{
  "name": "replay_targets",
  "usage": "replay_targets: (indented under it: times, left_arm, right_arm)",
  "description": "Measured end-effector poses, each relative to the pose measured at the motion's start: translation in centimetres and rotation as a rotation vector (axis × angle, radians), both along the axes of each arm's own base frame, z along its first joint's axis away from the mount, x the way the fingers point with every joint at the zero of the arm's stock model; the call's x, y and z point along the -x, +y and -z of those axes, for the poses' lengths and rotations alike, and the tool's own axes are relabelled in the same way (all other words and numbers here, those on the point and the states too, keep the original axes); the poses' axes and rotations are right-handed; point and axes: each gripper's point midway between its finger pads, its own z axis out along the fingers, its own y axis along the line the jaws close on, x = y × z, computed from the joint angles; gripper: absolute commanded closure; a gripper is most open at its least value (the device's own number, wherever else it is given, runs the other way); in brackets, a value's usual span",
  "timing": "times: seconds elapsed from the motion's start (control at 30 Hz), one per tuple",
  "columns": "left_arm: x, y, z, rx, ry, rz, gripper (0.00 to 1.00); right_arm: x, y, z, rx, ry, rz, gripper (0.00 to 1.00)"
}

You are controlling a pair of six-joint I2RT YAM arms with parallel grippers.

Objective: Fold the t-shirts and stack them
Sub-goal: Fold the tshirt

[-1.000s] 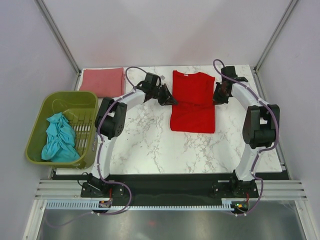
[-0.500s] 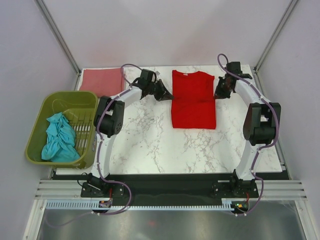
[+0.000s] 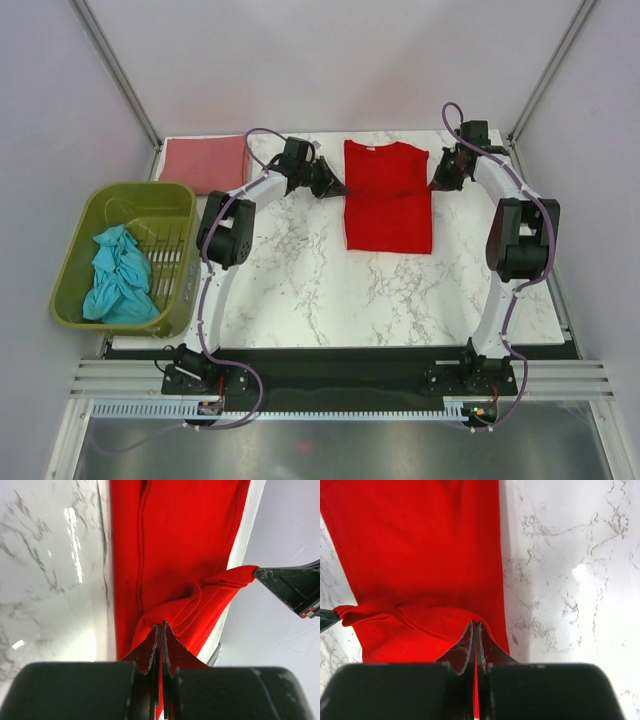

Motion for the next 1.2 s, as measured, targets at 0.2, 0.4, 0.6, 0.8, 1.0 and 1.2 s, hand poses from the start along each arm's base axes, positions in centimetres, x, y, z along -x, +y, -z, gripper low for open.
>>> replay_targets:
  times: [0.2,0.4,0.6,0.8,1.0,1.2]
  left_arm:
    - [-1.3,0.4,0.9,0.005,0.011,-0.025,0.98]
    - [-1.8,0.5,0.7,0.001,-0.01,-0.026,0.55]
    - [0.3,2.1,-0.8,-0.061,-0.06,-0.017,0.5]
    - [6.4,3.6,-3.6,-0.117,-0.136,0.059,0.55]
    - [12.3,1.1,-2.0,-0.121,-0.176,0.208,0.57]
    - [15.7,2.0,2.1,-0.149,-0.092,0.245,0.59]
  right_arm:
    - [-0.9,-0.3,2.1,-0.021,0.023,-0.002,0.89]
    - [-2.6,0.4,1.6,-0.056,-0.019,-0.042,0.52]
    - [-1.8,0.4,-1.0,-0.048,-0.055,-0.079,0.44]
    - [5.8,0.3,-0.1,-0.051,0.047,-0.097,0.49]
    - [12.4,1.0,3.1,-0.102,0.169,-0.119,0.5]
    - [14.7,1.4,5.3,-0.122,0.216,-0.133,0.47]
